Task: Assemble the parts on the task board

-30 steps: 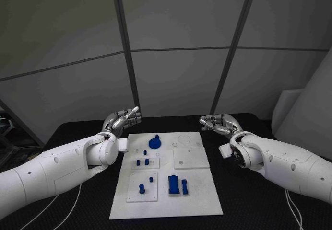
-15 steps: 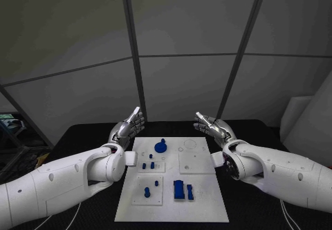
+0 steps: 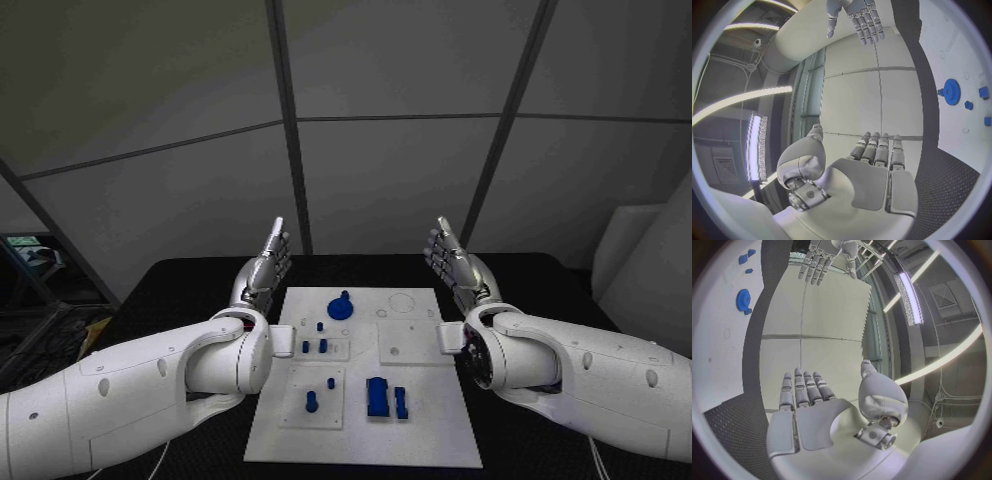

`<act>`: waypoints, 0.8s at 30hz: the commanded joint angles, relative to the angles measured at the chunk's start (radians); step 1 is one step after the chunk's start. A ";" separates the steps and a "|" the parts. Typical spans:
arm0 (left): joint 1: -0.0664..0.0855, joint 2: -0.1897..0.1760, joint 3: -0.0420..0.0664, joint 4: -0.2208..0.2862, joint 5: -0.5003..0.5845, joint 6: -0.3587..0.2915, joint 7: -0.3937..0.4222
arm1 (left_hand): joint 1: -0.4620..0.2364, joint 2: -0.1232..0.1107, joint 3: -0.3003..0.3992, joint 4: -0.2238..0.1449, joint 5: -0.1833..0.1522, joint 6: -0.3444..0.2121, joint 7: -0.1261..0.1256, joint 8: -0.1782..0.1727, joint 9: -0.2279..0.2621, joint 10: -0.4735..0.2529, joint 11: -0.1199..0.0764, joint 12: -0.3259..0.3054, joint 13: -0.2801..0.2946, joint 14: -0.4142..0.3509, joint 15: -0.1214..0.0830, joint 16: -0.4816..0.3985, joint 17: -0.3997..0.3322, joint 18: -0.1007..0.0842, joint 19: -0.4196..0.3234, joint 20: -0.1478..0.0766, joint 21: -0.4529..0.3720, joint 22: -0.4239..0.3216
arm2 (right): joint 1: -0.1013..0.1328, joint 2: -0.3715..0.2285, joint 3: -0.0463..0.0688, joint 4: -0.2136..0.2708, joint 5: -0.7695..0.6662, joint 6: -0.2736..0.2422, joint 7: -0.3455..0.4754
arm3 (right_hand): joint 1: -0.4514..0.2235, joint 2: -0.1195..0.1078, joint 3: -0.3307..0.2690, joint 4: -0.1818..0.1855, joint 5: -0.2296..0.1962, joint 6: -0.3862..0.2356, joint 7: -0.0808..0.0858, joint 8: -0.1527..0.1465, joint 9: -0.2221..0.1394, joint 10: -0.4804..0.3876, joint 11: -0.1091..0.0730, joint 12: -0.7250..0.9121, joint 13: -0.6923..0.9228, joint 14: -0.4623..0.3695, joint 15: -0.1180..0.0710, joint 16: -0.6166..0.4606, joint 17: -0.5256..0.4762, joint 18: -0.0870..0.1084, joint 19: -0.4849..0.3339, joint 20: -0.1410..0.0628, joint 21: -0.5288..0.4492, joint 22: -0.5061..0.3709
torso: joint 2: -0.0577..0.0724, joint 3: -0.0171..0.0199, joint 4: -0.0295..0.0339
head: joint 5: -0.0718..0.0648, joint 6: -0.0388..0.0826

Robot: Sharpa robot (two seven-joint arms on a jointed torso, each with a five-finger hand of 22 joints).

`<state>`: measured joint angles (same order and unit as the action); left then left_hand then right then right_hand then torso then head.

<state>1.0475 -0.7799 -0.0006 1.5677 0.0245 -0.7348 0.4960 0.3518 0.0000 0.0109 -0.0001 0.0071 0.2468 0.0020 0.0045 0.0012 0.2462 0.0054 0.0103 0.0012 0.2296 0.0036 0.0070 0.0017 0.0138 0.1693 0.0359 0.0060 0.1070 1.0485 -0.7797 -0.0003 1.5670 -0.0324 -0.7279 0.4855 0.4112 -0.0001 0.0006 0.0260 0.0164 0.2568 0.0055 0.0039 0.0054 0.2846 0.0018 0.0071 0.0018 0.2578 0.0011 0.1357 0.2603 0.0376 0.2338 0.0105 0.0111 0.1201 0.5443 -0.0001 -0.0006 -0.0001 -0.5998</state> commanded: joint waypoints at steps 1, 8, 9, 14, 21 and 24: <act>0.003 0.000 0.001 0.002 -0.025 -0.035 0.024 | -0.115 0.000 -0.011 0.000 -0.007 -0.081 -0.002 -0.004 -0.001 -0.081 -0.005 -0.010 -0.001 -0.076 -0.004 -0.007 -0.002 -0.014 -0.055 -0.036 -0.006 -0.035 | 0.001 0.000 0.000 0.003 0.032 -0.042 0.034 | -0.134 0.000 -0.001 -0.026 -0.016 -0.084 -0.006 -0.004 -0.005 -0.093 -0.002 -0.007 -0.002 -0.084 -0.001 -0.044 -0.085 -0.038 -0.077 -0.010 -0.011 -0.039 | 0.000 0.0001 0.0006 | 0.000 0.000; 0.003 0.000 0.001 0.002 -0.025 -0.035 0.024 | -0.173 0.000 -0.011 0.000 -0.007 -0.122 -0.002 -0.004 -0.001 -0.121 -0.005 -0.010 -0.001 -0.114 -0.004 -0.007 -0.002 -0.014 -0.080 -0.036 -0.006 -0.107 | 0.001 0.000 0.000 0.003 0.032 -0.042 0.034 | -0.202 0.000 -0.001 -0.026 -0.016 -0.127 -0.006 -0.004 -0.005 -0.139 -0.002 -0.007 -0.002 -0.127 -0.001 -0.136 -0.128 -0.038 -0.115 -0.010 -0.011 -0.120 | 0.000 0.0001 0.0006 | 0.000 0.000; 0.003 0.000 0.001 0.002 -0.025 -0.035 0.024 | -0.179 0.000 -0.011 0.000 -0.007 -0.127 -0.002 -0.004 -0.001 -0.126 -0.005 -0.010 -0.001 -0.118 -0.004 -0.007 -0.002 -0.014 -0.084 -0.036 -0.006 -0.107 | 0.001 0.000 0.000 0.003 0.032 -0.042 0.034 | -0.210 0.000 -0.001 -0.026 -0.016 -0.132 -0.006 -0.004 -0.005 -0.145 -0.002 -0.007 -0.002 -0.131 -0.001 -0.136 -0.133 -0.038 -0.118 -0.010 -0.011 -0.120 | 0.000 0.0001 0.0006 | 0.000 0.000; 0.003 0.000 0.001 0.002 -0.025 -0.035 0.024 | -0.213 0.000 -0.011 0.000 -0.007 -0.150 -0.002 -0.004 -0.001 -0.149 -0.005 -0.010 -0.001 -0.139 -0.004 -0.007 -0.002 -0.014 -0.097 -0.036 -0.006 -0.107 | 0.001 0.000 0.000 0.003 0.032 -0.042 0.034 | -0.249 0.000 -0.001 -0.026 -0.016 -0.157 -0.006 -0.004 -0.005 -0.173 -0.002 -0.007 -0.002 -0.156 -0.001 -0.136 -0.158 -0.038 -0.140 -0.010 -0.011 -0.120 | 0.000 0.0001 0.0006 | 0.000 0.000; 0.003 0.000 0.001 0.002 -0.025 -0.035 0.024 | -0.247 0.000 -0.011 0.000 -0.007 -0.175 -0.002 -0.004 -0.001 -0.175 -0.005 -0.010 -0.001 -0.230 -0.004 -0.007 -0.002 -0.014 -0.169 -0.036 -0.006 -0.107 | 0.001 0.000 0.000 0.003 0.032 -0.042 0.034 | -0.290 0.000 -0.001 -0.026 -0.016 -0.179 -0.006 -0.004 -0.005 -0.200 -0.002 -0.007 -0.002 -0.181 -0.001 -0.136 -0.184 -0.038 -0.161 -0.010 -0.011 -0.120 | 0.000 0.0001 0.0006 | 0.000 0.000; 0.003 0.000 0.001 0.002 -0.025 -0.035 0.024 | -0.352 0.000 -0.011 0.000 -0.007 -0.247 -0.002 -0.004 -0.001 -0.246 -0.005 -0.010 -0.001 -0.230 -0.004 -0.007 -0.002 -0.014 -0.169 -0.036 -0.006 -0.107 | 0.001 0.000 0.000 0.003 0.032 -0.042 0.034 | -0.319 0.000 -0.001 -0.026 -0.016 -0.257 -0.006 -0.004 -0.005 -0.285 -0.002 -0.007 -0.002 -0.258 -0.001 -0.136 -0.260 -0.038 -0.234 -0.010 -0.011 -0.120 | 0.000 0.0001 0.0006 | 0.000 0.000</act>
<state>1.0476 -0.7799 -0.0007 1.5683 0.0145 -0.7657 0.4985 0.0129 0.0003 0.0056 -0.0002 0.0033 0.0056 -0.0006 0.0047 0.0014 0.0055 -0.0009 0.0061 0.0013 0.0054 -0.0001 0.0060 0.0010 0.0141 0.0050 0.0002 0.0060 0.0010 1.0485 -0.7799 -0.0005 1.5678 0.0006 -0.7635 0.5058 0.1035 -0.0007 -0.0011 0.0059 0.0050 0.0242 -0.0003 0.0039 0.0011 0.0374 -0.0003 0.0035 0.0015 0.0240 0.0002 0.0034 0.0235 0.0067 0.0121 -0.0001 0.0066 0.0012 0.5442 0.0000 0.0001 -0.0002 -0.5998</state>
